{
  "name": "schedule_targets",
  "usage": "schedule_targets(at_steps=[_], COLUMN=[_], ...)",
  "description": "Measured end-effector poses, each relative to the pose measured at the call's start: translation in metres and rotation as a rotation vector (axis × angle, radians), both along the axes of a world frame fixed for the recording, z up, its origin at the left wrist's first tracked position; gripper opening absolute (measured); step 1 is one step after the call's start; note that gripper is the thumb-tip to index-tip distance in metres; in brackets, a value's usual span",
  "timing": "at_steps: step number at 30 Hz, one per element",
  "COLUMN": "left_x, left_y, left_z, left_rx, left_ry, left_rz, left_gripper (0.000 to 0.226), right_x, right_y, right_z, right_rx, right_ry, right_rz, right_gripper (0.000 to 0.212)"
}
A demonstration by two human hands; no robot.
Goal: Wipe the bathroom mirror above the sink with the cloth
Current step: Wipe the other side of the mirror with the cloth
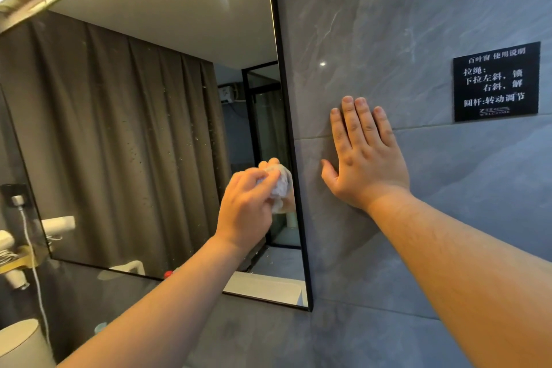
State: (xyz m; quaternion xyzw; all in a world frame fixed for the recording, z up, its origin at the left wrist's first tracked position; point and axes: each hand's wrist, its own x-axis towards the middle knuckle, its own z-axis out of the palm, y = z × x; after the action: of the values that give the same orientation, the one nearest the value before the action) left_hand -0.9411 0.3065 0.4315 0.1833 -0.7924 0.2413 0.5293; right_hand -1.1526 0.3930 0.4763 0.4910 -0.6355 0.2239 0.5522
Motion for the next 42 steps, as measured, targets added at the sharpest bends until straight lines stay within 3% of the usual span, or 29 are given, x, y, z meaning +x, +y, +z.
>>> schedule_targets(at_steps=[5,12,19,26,32,37,42], left_x=[-0.004,-0.002,-0.004,-0.001,0.000,-0.001,-0.005], left_y=[0.002,0.002,0.005,0.007,0.019,0.004,0.005], left_z=[0.018,-0.010,-0.068,-0.128,-0.091,-0.057,-0.070], left_rx=[0.166,0.121,0.139,0.227,0.172,0.236,0.227], left_ry=[0.248,0.152,0.148,0.056,0.088,0.243,0.199], left_rz=[-0.098,-0.069,-0.059,-0.026,-0.126,-0.079,-0.078], left_gripper=[0.037,0.033,0.035,0.030,0.013,0.020,0.026], right_x=[0.000,-0.001,0.002,0.002,0.001,0.003,0.003], right_y=[0.000,0.000,-0.003,-0.004,-0.003,-0.002,-0.002], right_z=[0.000,-0.006,-0.092,-0.095,-0.095,-0.094,-0.095], right_rx=[-0.003,0.002,0.042,0.032,0.042,0.056,0.059], right_ry=[-0.006,0.000,0.017,0.009,0.006,0.003,0.005], right_rz=[0.017,0.000,0.065,0.081,0.081,0.063,0.052], right_gripper=[0.085,0.085,0.083,0.084,0.082,0.081,0.081])
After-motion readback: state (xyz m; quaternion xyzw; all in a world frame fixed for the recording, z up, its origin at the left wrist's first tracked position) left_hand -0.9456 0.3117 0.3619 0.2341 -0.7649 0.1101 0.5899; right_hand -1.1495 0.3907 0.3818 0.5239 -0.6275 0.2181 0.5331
